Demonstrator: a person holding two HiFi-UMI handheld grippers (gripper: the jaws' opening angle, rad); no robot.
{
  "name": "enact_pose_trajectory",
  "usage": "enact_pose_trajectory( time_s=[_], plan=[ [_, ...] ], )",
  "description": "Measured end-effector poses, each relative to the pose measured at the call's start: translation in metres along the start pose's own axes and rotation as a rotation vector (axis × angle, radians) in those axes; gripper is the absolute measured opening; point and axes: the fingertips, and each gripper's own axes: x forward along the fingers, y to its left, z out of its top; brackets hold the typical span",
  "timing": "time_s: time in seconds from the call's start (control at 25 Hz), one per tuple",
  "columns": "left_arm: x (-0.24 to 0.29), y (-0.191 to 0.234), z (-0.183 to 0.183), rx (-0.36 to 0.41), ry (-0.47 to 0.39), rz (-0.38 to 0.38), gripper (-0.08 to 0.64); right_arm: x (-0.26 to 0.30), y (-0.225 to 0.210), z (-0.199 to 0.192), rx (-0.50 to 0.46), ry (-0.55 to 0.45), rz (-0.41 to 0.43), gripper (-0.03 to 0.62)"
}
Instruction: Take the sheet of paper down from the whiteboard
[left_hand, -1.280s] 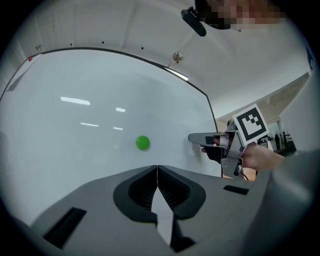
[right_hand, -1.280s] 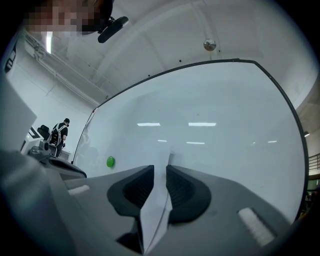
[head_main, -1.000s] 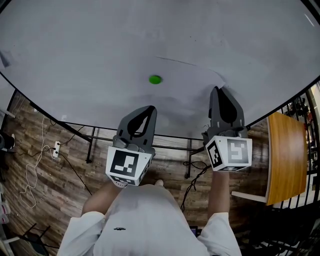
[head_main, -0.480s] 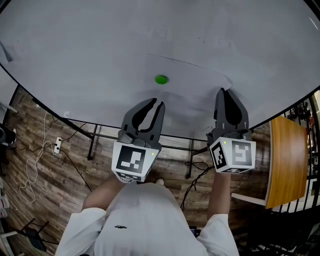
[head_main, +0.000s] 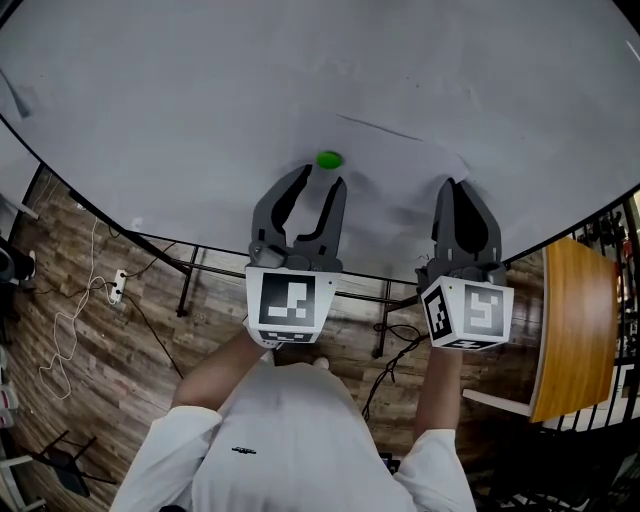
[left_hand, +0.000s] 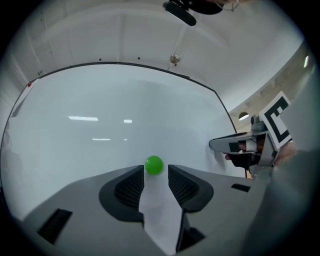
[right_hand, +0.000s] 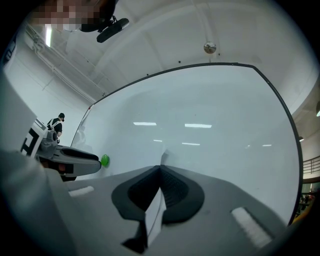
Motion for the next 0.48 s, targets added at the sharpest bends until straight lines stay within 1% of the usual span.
enact_pose_trajectory(
  time_s=[0.12, 0.36, 0.48],
  plan=[
    [0.000, 0.002, 0.005, 0.018, 0.006, 0.016, 0.150, -0.003, 0.005, 0.007, -0.011, 0.002, 0.004, 0.009],
    [0.002, 0.007, 0.014, 0.048, -0.025, 0.074, 0.154, -0.005, 0.009, 0.009, -0.009, -0.001, 0.012, 0.009],
    [0.006, 0.009, 0.012, 0.084, -0.025, 0.104, 0.153, -0.008, 0.004, -0.005, 0.006, -0.004, 0.013, 0.009]
  ],
)
